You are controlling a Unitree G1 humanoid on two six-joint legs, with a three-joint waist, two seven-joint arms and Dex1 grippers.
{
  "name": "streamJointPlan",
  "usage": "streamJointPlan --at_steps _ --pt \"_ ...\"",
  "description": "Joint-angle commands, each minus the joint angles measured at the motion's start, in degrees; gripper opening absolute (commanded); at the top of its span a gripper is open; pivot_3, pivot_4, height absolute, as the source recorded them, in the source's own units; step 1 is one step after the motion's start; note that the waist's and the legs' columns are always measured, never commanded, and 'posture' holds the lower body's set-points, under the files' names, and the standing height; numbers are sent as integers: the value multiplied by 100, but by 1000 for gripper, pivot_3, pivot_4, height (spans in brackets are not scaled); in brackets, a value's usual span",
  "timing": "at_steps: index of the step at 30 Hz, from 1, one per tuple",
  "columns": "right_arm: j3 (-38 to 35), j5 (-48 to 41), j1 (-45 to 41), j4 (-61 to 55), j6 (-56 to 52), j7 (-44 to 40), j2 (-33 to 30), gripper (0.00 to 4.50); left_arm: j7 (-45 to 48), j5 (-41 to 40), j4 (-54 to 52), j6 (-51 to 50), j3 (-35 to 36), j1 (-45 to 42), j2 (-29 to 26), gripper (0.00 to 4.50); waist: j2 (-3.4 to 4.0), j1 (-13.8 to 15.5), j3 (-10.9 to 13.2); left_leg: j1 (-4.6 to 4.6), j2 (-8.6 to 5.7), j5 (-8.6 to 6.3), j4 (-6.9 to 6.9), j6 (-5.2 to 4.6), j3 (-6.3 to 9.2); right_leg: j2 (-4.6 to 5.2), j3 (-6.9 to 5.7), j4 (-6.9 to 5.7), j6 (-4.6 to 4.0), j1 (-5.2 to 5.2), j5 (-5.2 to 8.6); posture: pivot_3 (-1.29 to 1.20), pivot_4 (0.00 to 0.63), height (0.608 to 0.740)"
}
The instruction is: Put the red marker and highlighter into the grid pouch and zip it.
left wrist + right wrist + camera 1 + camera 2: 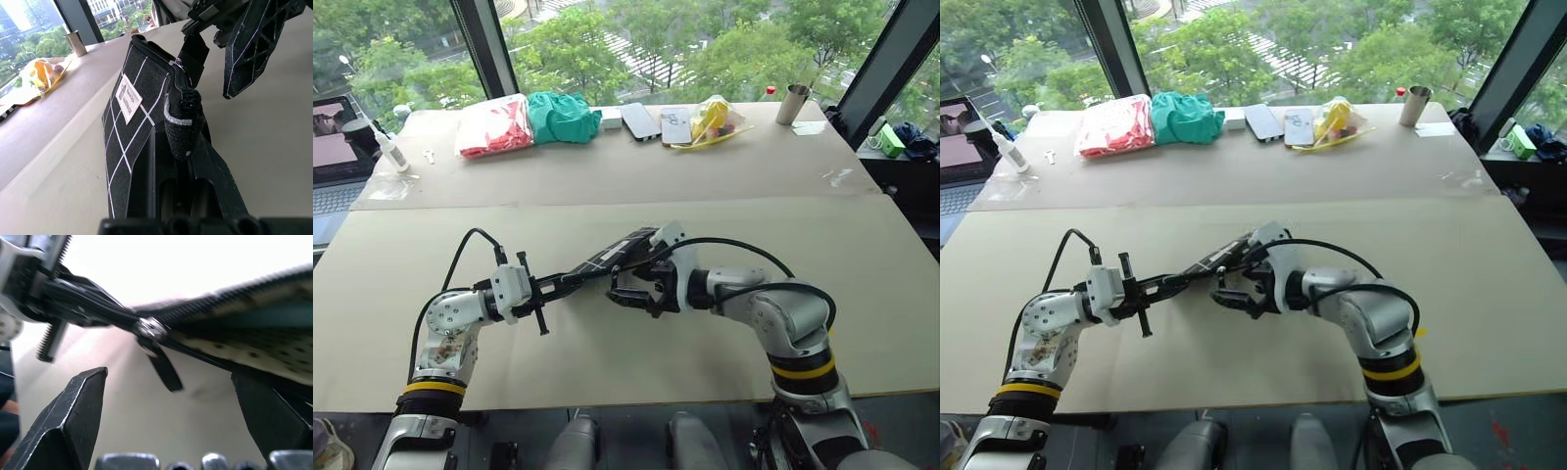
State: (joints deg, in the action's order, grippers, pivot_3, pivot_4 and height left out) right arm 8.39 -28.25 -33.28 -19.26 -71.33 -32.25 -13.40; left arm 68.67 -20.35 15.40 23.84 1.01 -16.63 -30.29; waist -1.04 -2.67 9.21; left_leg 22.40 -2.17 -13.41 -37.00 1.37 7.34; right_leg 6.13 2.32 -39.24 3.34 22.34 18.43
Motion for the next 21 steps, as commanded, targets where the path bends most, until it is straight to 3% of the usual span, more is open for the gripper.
streamJointPlan --at_steps 1,3,6,9,14,17,21 --pt "-87 -170 -191 111 -54 127 247 4438 16 -9 -31 149 37 -44 -6 0 0 -4 0 0 0 0 0 0 0 0 1 0 0 0 0 0 150 740" --pt "-86 -207 -231 157 -81 170 360 4438 13 -8 -39 154 33 -37 -2 0 0 -10 0 0 0 0 0 0 0 0 1 -1 0 1 0 0 150 740" --pt "-53 -195 -230 172 -74 199 395 3796 8 -10 -51 156 35 -24 -5 0 0 -12 0 0 0 0 0 0 4 0 1 -4 0 4 0 0 150 740" --pt "-52 -177 -214 162 -20 208 359 2889 10 -13 -57 166 42 -1 -14 0 0 -12 0 0 0 0 0 0 9 1 2 -4 0 4 0 0 150 740" --pt "-142 -211 -275 126 52 132 181 960 21 -13 -47 181 41 0 -20 0 0 -14 0 0 0 0 0 0 11 0 2 -4 0 4 0 0 150 740" --pt "-215 -275 -297 81 43 69 49 90 18 -11 -24 192 35 -24 -12 0 0 -14 0 0 0 0 0 0 10 0 2 -4 0 4 0 0 150 740" --pt "-297 -454 -268 -93 -25 13 -128 39 11 -7 -4 207 22 -37 0 0 0 -14 0 0 0 0 0 0 10 0 1 -4 0 4 0 0 150 740"
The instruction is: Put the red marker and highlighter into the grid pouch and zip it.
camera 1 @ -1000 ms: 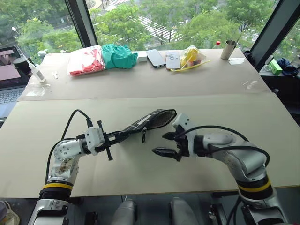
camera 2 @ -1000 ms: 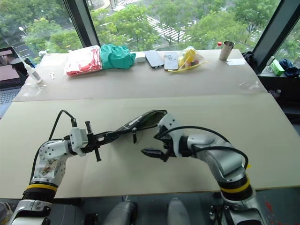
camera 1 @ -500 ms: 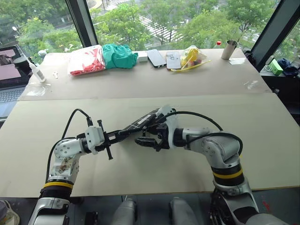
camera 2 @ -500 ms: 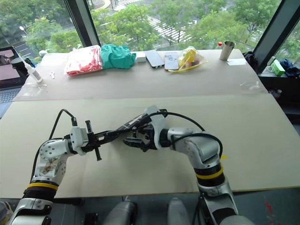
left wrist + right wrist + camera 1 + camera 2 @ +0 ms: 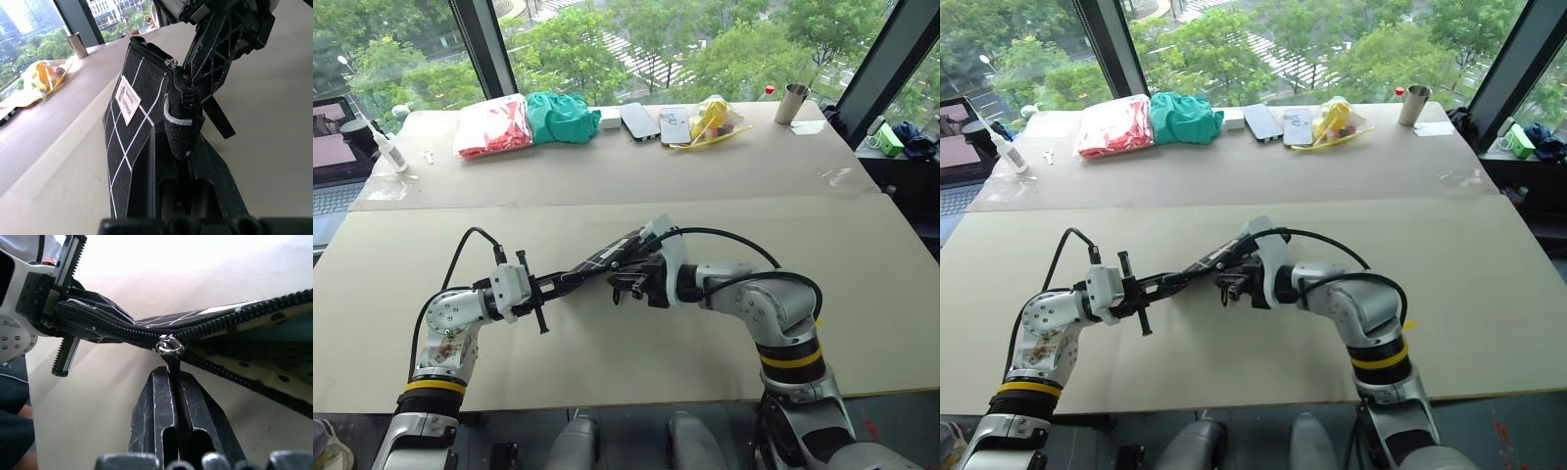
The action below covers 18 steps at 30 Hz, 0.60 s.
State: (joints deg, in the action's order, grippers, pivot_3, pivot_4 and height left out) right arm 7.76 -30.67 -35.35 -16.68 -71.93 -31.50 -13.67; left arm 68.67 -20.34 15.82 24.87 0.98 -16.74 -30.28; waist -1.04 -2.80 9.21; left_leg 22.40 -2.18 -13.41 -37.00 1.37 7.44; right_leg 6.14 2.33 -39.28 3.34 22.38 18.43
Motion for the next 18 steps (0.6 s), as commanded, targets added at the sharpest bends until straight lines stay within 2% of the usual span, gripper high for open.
streamJointPlan --at_steps 1,4,7,13,18 --pt "-259 -265 -48 -418 2 -81 -148 39 7 -6 -44 107 21 -27 3 0 0 1 0 0 0 0 0 0 0 0 0 0 0 0 0 0 150 740" --pt "-288 -389 -51 -595 -85 -131 -384 39 -7 -2 -43 110 21 -29 10 0 0 4 0 0 0 0 0 0 0 0 0 1 0 -1 0 0 150 740" --pt "-383 -450 -179 -736 74 -592 -1229 39 1 -6 -23 117 37 -34 1 0 0 25 0 2 -1 0 -1 0 -1 1 -1 3 0 -2 0 0 150 740" --pt "109 381 -131 -102 1956 -2187 -3433 39 6 -11 -8 138 12 -25 -16 0 -1 36 0 4 -5 0 -2 -1 -20 4 -7 17 1 -9 0 0 150 740" --pt "541 1259 -78 1012 3588 -3052 -4175 39 8 -18 13 155 10 -50 -7 0 -2 -8 1 1 3 -2 0 -4 -32 1 -4 20 1 -10 0 0 150 740"
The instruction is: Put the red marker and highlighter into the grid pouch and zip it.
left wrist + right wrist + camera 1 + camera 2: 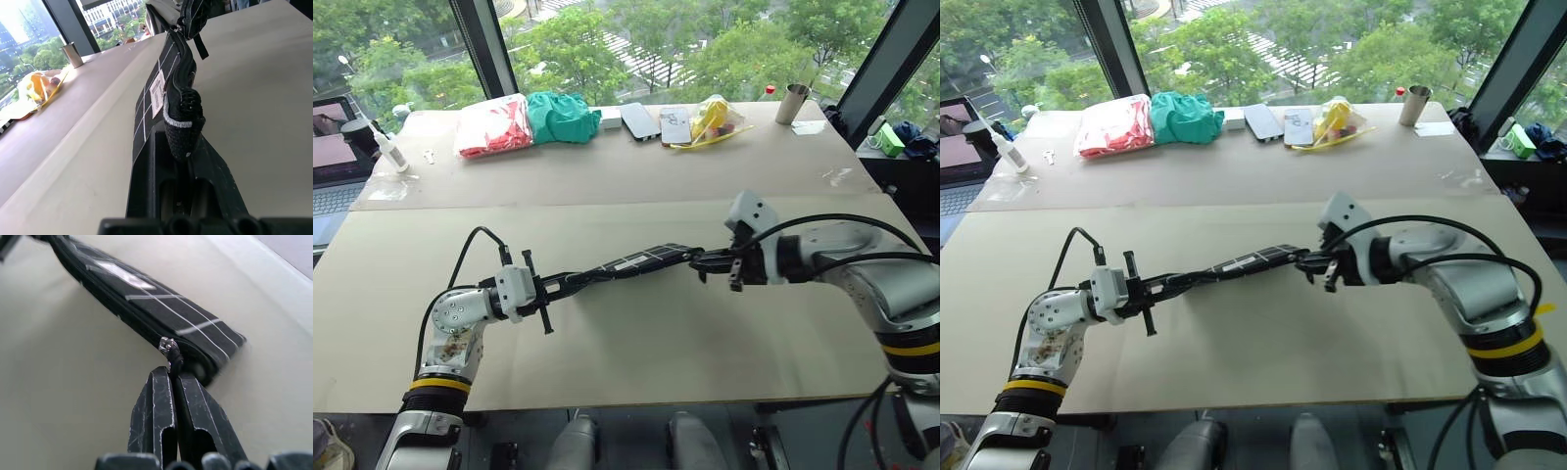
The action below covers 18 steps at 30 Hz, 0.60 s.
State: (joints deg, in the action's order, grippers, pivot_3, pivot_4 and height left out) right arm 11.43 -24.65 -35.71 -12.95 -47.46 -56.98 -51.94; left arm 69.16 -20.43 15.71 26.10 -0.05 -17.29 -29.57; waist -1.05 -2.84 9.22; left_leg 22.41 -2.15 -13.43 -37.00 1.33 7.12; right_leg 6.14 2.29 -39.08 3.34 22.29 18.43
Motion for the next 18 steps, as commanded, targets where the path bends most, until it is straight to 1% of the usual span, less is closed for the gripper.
streamJointPlan --at_steps 1,4,6,9,10,11,12,13,14,15,18 --pt "231 809 -63 859 1382 -604 -410 39 -42 -10 24 34 114 4 -77 0 0 -4 0 0 0 0 0 0 -2 0 2 0 0 0 0 0 150 740" --pt "278 1012 -257 1372 1788 -743 -347 39 -65 -22 9 40 122 19 -84 0 -2 1 1 1 0 0 -1 0 -4 0 3 0 0 1 0 0 150 740" --pt "245 972 -360 1504 1863 -734 -147 748 -100 -27 -8 60 121 35 -86 0 -2 3 1 1 1 0 -1 0 -4 0 4 0 0 1 0 0 150 740" --pt "248 893 -205 1360 1876 -917 -25 1567 -126 -1 -50 90 94 55 -62 0 -2 29 1 1 1 0 -1 0 -2 0 4 0 0 1 0 0 150 740" --pt "267 865 -77 1249 1858 -1038 -54 1858 -117 6 -64 95 83 56 -56 0 -2 32 1 1 1 0 0 0 -2 0 4 0 0 1 0 0 150 740" --pt "278 848 76 1121 1881 -1176 -112 2274 -114 10 -77 96 73 53 -50 0 -2 34 1 1 1 0 0 0 -1 0 3 1 0 0 0 0 150 740" --pt "240 865 147 1090 1774 -1119 -92 2614 -108 11 -86 96 65 43 -48 0 -2 47 1 2 1 0 0 0 -1 1 3 1 0 0 0 0 150 740" --pt "137 776 172 1108 1565 -1159 -106 3017 -101 6 -92 89 63 30 -50 0 -2 55 1 4 0 0 -1 0 -1 2 3 2 0 0 0 0 150 740" --pt "8 635 210 1109 1405 -1278 -164 3249 -87 -3 -94 86 62 17 -55 0 -2 56 1 5 -1 0 -3 0 -1 3 3 3 0 0 0 0 150 740" --pt "-118 569 246 1136 1368 -1350 -226 3663 -66 -9 -94 92 59 7 -64 0 -2 55 2 6 -4 0 -4 1 -2 6 4 3 0 0 0 0 150 740" --pt "-384 623 258 1470 1433 -1370 -422 3663 54 -20 -61 152 54 -33 -112 0 -2 60 2 6 -5 0 -9 1 -3 6 5 2 0 0 0 0 150 740"
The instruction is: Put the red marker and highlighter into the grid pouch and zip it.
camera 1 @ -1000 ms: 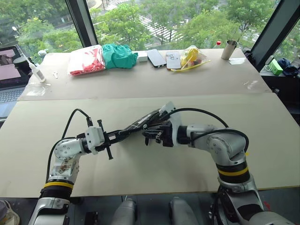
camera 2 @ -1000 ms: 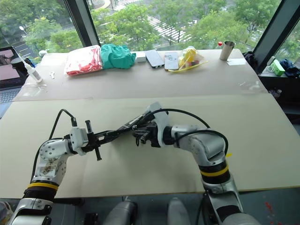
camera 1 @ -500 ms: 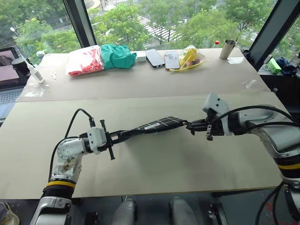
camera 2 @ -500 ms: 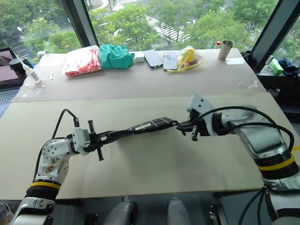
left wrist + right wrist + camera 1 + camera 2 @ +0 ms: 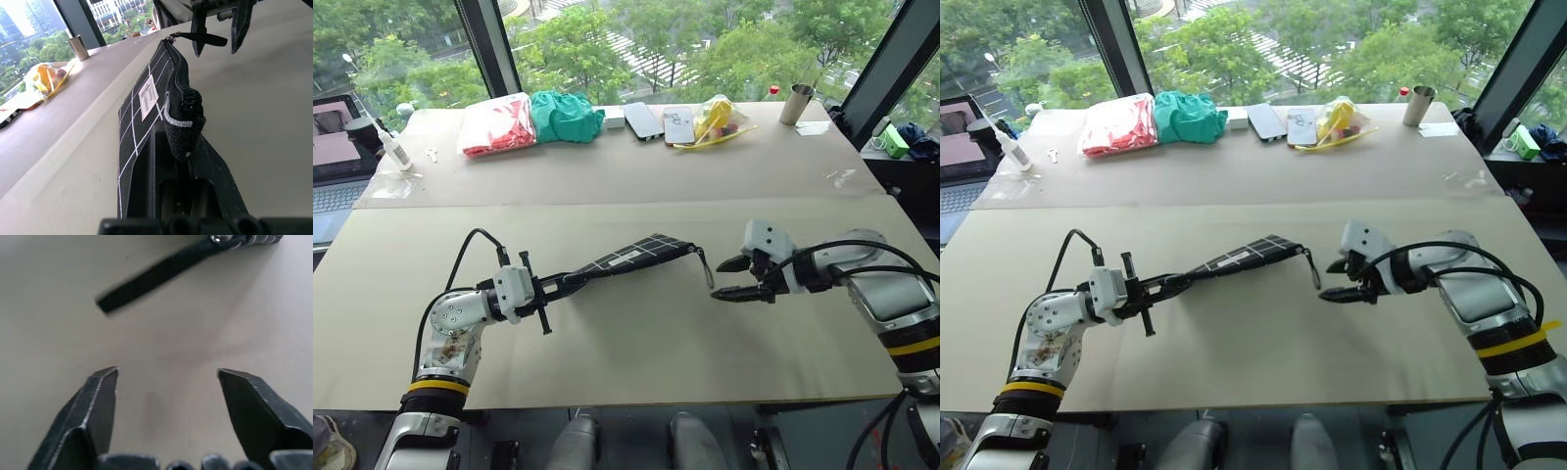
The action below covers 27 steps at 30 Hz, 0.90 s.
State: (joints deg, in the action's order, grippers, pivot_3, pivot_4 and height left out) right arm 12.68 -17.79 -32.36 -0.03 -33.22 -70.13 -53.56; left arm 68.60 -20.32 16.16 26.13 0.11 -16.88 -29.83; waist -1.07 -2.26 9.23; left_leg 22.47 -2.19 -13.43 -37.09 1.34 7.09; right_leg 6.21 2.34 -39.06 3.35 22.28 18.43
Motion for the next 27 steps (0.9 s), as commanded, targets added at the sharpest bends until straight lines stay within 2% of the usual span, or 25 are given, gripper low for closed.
streamJointPlan --at_steps 1,5,12,16,24,27 --pt "-554 -43 -73 264 26 -62 -302 3663 140 -31 -94 168 40 -83 -95 0 0 6 0 -1 0 0 0 0 1 0 -1 0 0 -1 0 0 150 740" --pt "-974 192 52 1069 438 82 -629 3663 774 -116 204 522 -21 -299 -206 0 0 13 0 -1 1 0 1 0 -1 -1 -2 1 0 -1 0 0 150 740" --pt "-1193 151 376 746 389 159 -571 3663 2315 -82 2061 1948 -348 -1200 -393 0 0 -33 0 -3 2 0 2 0 -8 -2 -2 -2 0 -1 0 0 150 740" --pt "-1295 83 690 366 233 304 -484 3663 2390 -406 2822 2615 -1017 -1743 -626 0 0 -39 0 -2 3 0 2 -1 -7 -3 -2 -2 0 0 0 0 150 740" --pt "-1587 -121 1272 -303 -130 537 -451 3663 2390 -1432 2743 3469 -2324 -2360 -585 0 0 5 0 15 -1 -1 -20 -1 3 -2 -6 -3 2 0 -1 0 150 740" --pt "-1686 -159 1403 -448 -220 587 -495 3663 2390 -1521 3114 3721 -2633 -2617 -562 0 -1 -13 1 18 -1 -1 -25 -2 3 -2 -6 -3 2 1 -1 0 150 740"
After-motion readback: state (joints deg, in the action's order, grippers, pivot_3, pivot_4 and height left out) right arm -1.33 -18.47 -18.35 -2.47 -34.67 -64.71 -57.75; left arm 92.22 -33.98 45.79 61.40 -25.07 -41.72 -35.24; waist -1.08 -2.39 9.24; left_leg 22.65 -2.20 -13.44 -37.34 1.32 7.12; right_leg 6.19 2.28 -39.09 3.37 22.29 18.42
